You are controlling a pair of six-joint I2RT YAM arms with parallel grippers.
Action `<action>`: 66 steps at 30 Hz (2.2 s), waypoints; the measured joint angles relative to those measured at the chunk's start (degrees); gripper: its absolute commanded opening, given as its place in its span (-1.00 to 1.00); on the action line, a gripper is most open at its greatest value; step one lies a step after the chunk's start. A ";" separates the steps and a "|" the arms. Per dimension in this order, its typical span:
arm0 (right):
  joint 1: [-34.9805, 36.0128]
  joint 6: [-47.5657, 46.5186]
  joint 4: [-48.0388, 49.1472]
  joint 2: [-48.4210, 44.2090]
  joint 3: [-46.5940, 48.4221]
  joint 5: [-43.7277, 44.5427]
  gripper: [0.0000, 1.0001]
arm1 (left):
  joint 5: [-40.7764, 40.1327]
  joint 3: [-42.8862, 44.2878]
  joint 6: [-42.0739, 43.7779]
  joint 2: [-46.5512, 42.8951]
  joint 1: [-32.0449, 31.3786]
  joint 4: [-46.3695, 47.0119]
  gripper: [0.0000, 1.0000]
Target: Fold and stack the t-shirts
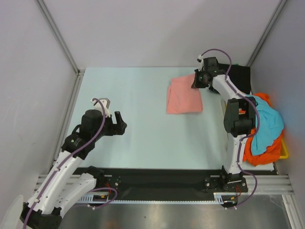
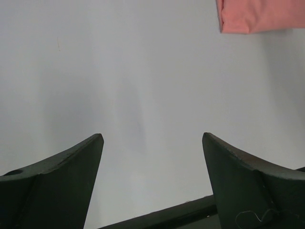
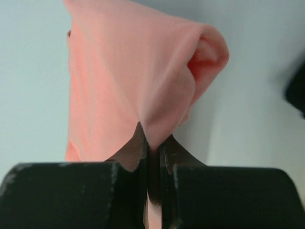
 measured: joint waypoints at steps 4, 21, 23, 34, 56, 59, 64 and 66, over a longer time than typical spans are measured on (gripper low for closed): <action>-1.79 -3.23 -0.22 -1.70 0.87 5.44 -1.00 | 0.15 -0.02 0.02 1.05 0.00 0.00 0.81; -9.40 -16.85 -1.05 -0.85 18.47 14.91 -1.00 | 1.51 -0.07 0.42 6.49 0.04 0.79 0.79; -10.10 -18.36 -1.62 0.39 22.62 14.40 -1.00 | 1.53 -0.07 0.44 6.73 0.04 0.79 0.78; -15.54 -21.44 -3.76 2.78 27.50 6.86 -1.00 | 1.57 -0.07 0.50 8.70 0.04 0.81 0.77; -21.51 -18.99 4.63 24.48 40.65 16.83 0.87 | 3.23 -0.07 0.90 11.41 0.04 0.85 0.75; -22.32 -14.29 6.78 26.84 38.88 25.42 0.89 | 3.65 -0.07 0.90 11.80 0.04 0.83 0.75; -23.54 -9.31 14.58 19.63 20.39 30.56 0.90 | 3.72 -0.07 0.90 11.41 0.04 0.94 0.76; -23.78 -7.87 15.39 16.37 16.50 31.06 0.89 | 3.91 -0.07 0.90 10.93 0.04 1.03 0.75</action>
